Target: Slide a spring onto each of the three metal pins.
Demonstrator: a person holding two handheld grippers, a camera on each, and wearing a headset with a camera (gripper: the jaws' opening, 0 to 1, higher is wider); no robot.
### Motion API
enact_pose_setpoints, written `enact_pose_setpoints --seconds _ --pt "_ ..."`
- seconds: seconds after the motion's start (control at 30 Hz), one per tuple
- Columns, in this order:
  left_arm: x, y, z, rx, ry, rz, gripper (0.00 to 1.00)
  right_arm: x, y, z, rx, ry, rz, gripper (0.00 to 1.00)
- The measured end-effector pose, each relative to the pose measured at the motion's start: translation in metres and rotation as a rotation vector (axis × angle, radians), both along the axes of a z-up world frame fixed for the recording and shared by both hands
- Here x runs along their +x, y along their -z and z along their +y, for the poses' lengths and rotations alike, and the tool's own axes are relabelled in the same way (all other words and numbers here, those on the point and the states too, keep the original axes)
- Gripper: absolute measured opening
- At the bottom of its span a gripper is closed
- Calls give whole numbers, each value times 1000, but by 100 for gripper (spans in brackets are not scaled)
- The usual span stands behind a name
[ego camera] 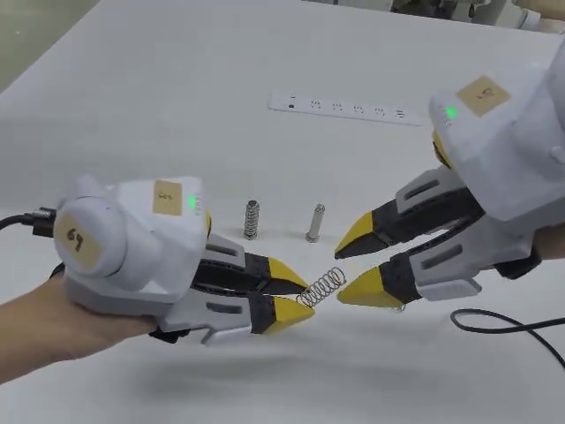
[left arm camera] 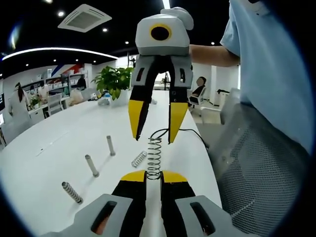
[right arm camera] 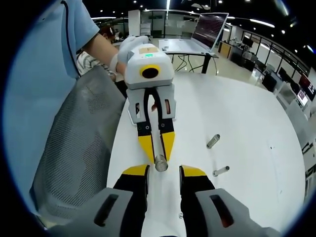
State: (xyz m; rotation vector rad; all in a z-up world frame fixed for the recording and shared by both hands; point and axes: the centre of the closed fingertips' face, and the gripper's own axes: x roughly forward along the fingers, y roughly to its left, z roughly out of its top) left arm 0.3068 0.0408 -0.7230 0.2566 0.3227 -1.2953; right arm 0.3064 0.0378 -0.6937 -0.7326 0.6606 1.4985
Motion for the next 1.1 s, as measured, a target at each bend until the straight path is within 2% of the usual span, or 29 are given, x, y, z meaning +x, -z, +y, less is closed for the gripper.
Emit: enact_pose_setpoints --seconds 0.23,0.33,0.8,1.1 --pt "-1 -1 -1 8 11 -3 2 -3 0 2 -3 -14 0 20" --pt "-3 2 -2 41 40 -24 2 -5 3 3 -6 -20 3 18" --pt "-1 -2 -8 28 42 -23 2 -7 14 7 -27 -44 19 13" --pt "-1 -3 -7 30 45 -24 2 -9 16 7 -33 -47 28 11"
